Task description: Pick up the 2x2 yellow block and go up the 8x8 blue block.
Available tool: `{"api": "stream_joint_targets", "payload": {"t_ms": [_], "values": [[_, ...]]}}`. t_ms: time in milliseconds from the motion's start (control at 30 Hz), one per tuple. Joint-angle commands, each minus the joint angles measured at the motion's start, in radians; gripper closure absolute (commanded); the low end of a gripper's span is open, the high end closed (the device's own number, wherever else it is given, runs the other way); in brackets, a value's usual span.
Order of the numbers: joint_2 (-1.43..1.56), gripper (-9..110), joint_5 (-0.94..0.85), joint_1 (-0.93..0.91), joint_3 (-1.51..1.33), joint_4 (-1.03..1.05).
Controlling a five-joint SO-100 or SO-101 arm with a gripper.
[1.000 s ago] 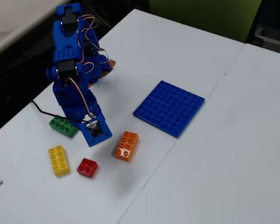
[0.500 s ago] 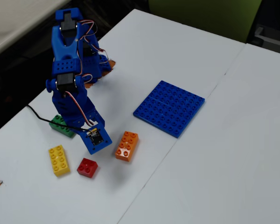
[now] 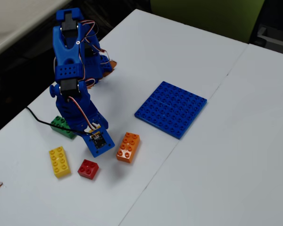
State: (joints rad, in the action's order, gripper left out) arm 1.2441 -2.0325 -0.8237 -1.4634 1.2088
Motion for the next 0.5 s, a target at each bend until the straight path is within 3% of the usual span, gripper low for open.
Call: {"api": "stream_joint_targets", "payload": {"t_ms": [0, 467], "values": [[0.014, 78, 0.008, 0.006, -0.003, -0.015], [0.015, 82, 0.041, 0.026, -0.02, -0.048]]}}
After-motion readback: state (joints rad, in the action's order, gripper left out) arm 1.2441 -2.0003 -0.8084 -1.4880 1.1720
